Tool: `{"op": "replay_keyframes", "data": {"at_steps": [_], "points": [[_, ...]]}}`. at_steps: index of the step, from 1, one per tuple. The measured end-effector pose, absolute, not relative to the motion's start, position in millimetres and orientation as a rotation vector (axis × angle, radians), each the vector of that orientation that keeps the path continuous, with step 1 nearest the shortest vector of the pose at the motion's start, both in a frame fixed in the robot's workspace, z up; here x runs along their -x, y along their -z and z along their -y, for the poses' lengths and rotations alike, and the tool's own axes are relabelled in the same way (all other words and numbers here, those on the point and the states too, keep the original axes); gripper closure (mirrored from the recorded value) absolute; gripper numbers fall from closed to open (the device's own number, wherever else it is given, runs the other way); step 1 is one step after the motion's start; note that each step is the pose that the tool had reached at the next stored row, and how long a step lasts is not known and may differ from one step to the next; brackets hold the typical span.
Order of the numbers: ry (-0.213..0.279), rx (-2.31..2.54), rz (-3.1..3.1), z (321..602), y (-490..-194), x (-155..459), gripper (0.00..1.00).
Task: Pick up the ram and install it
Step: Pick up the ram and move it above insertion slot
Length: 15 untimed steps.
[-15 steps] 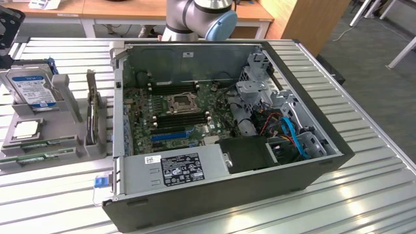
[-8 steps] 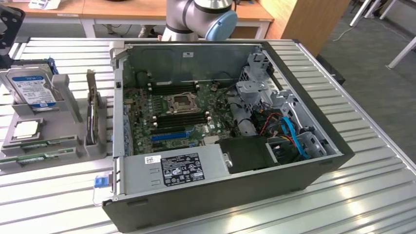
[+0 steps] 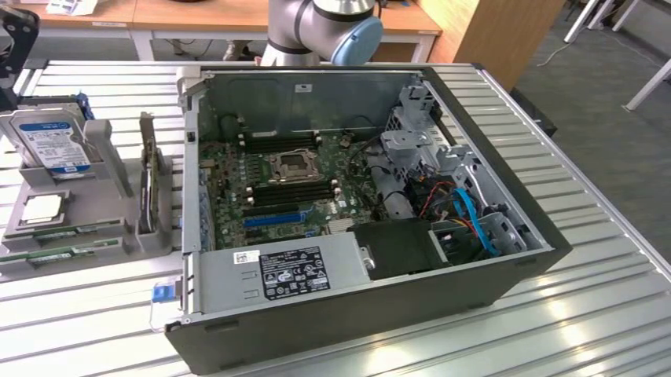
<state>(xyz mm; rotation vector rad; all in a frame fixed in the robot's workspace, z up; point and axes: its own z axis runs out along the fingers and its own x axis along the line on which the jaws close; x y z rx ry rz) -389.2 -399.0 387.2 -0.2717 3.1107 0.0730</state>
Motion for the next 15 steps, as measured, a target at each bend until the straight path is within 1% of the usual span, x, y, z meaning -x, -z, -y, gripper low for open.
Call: {"op": "replay_keyframes", "data": {"at_steps": [15], "points": [[-0.076,0.651,-3.06,399.0,-386.6,389.2,0.9]]}}
